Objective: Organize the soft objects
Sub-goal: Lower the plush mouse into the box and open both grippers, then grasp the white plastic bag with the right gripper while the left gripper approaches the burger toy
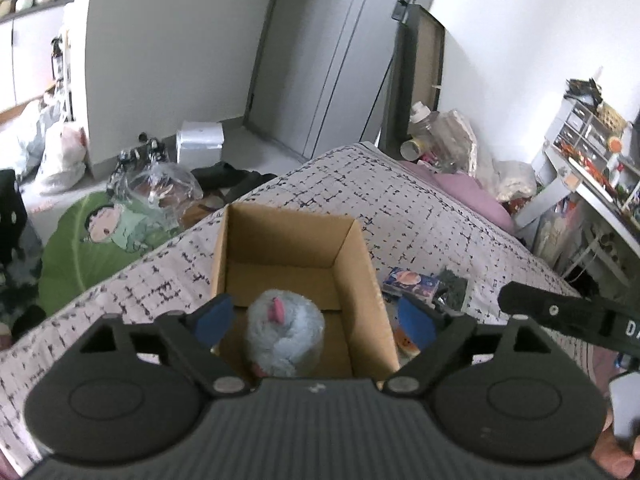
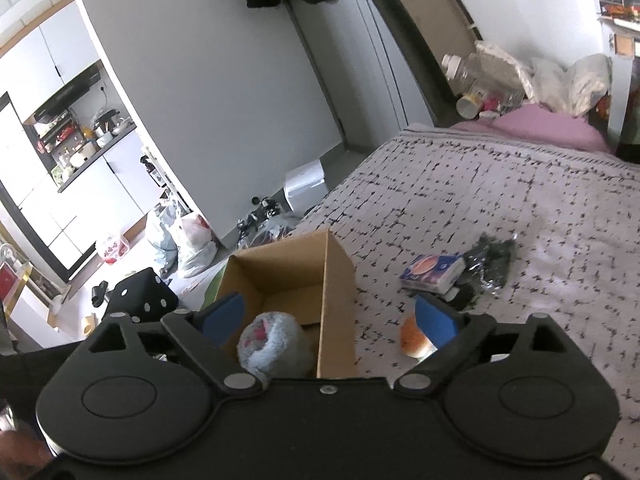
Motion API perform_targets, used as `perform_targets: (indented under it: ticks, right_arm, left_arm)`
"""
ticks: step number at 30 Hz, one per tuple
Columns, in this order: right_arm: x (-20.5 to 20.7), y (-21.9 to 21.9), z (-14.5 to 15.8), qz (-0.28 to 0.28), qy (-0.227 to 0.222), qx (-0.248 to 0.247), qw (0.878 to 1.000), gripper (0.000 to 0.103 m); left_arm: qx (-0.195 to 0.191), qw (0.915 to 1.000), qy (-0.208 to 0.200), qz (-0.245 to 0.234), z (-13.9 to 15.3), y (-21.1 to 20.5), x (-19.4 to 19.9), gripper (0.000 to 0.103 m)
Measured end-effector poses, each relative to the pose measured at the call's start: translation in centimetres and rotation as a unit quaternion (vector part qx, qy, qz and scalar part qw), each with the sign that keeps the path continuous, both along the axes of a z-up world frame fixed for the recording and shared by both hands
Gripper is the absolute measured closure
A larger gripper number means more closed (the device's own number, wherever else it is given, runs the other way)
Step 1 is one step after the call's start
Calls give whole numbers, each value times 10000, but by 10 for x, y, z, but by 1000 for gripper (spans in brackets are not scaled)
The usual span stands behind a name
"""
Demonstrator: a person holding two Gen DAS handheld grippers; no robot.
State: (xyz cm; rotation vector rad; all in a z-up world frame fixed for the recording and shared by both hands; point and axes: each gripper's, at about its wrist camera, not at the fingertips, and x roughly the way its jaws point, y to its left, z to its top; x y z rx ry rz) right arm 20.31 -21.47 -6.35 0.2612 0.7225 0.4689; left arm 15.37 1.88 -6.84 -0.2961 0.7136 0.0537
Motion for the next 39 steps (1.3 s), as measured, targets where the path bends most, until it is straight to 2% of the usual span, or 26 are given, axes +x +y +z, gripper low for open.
perform_targets:
  ticks: [4, 17, 25, 30, 39]
  right_arm:
    - [-6, -13, 2, -75, -112, -48, 9999, 0]
    - [-10, -60, -5, -433, -106, -157, 9989, 0]
    - [-12, -84, -17, -599, -14, -203, 9980, 0]
    - [-7, -95, -28, -720, 172, -100, 9972, 1]
    - [4, -100, -53, -728, 592, 97, 9955, 18]
  left_arm:
    - [45, 9999, -54, -114, 6, -7, -1, 7]
    - [383, 9975, -21, -597, 15, -35, 15, 6]
    - [486, 9950, 53, -867, 16, -55, 32, 6]
    - [413, 9932, 128, -1083, 10, -71, 42, 6]
    - [297, 9889, 329, -1419, -4, -92, 58, 9]
